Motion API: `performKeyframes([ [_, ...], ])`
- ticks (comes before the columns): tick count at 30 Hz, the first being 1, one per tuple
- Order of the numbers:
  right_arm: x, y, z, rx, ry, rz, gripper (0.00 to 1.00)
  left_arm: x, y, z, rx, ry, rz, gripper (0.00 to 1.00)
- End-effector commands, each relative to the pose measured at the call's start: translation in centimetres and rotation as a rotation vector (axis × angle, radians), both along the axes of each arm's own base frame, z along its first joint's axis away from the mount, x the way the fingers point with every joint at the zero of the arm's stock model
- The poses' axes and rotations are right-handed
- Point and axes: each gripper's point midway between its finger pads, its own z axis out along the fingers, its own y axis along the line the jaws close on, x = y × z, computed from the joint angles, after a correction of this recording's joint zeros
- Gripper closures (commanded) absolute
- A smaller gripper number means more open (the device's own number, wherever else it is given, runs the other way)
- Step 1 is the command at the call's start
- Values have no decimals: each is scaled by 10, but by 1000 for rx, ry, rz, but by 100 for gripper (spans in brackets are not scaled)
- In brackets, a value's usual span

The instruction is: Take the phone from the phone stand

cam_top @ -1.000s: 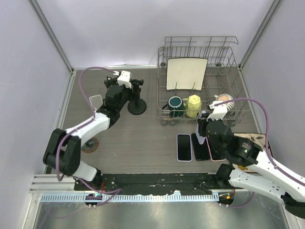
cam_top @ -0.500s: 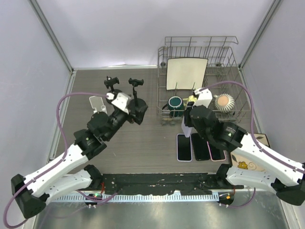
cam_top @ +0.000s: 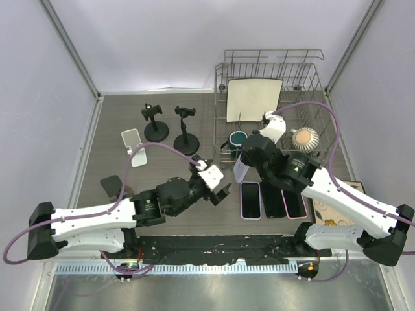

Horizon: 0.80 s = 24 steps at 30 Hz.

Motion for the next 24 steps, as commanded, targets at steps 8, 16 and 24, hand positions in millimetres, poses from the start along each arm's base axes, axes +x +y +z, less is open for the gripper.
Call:
performKeyframes([
  [8,-3,2,24,263,-30,-101,99,4,-63,13,-34,-59,-25,6],
  [16,-6,-1,19,305,-20,-118,99,21,-75,4,-19,-49,97,13],
  [24,-5,-5,16,313,-26,-148,99,21,-82,2,-15,-46,120,44],
])
